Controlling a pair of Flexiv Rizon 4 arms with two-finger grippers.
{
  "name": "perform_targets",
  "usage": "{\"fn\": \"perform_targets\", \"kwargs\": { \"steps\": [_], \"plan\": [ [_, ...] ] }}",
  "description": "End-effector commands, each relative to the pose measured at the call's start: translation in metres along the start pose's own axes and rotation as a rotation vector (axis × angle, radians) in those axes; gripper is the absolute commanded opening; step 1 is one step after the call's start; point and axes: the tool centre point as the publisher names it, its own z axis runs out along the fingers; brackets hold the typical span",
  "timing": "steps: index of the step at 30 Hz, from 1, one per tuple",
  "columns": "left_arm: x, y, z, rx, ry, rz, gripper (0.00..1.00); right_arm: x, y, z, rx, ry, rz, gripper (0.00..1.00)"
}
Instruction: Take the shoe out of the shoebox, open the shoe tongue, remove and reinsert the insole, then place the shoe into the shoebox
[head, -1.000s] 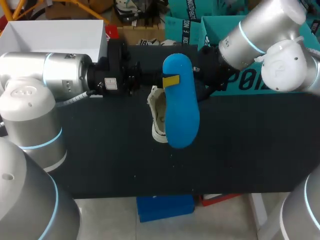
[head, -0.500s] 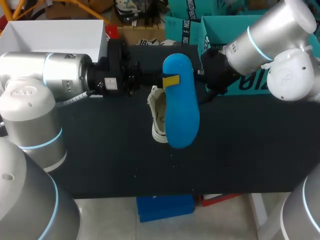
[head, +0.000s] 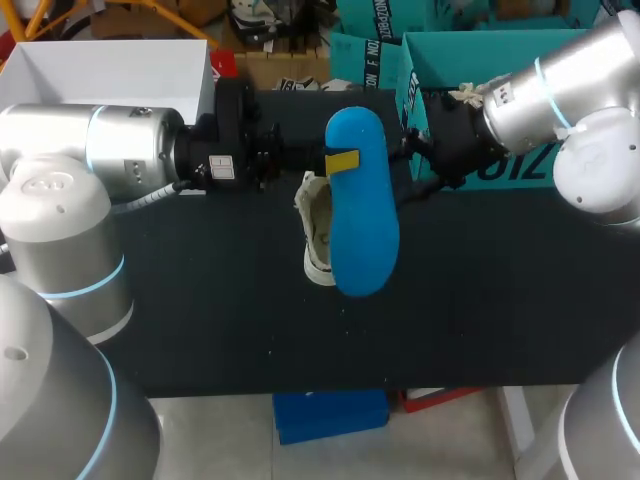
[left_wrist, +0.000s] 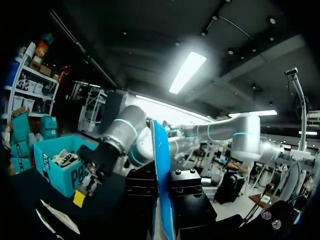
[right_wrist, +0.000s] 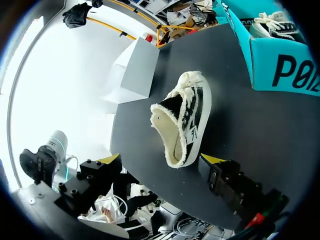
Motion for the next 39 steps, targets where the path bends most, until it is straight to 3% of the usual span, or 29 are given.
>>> {"fn": "perform_targets", "kwargs": {
  "steps": [1,22,31,33,35,39],
  "plan": [
    [0.001,0.001,0.002,0.003,-0.007,0.001,0.0,-0.001,0.001,-0.005,-0.004,0.106,0.001,1.0],
    [0.001,0.001,0.002,0.003,-0.007,0.001,0.0,-0.002,0.008,-0.02,-0.059,0.413,0.103,1.0],
    [0.001,0.001,0.002,0.003,-0.007,0.001,0.0,-0.003,0.015,-0.023,-0.082,0.486,0.124,1.0],
    [0.001,0.001,0.002,0.003,-0.007,0.001,0.0,-0.003,0.016,-0.025,-0.123,0.497,0.131,1.0],
    [0.001,0.001,0.002,0.003,-0.007,0.001,0.0,-0.002,0.016,-0.03,-0.124,0.573,0.114,1.0],
    [0.001,0.001,0.002,0.003,-0.007,0.001,0.0,-0.001,0.016,-0.03,-0.135,0.567,0.109,1.0]
  ]
}}
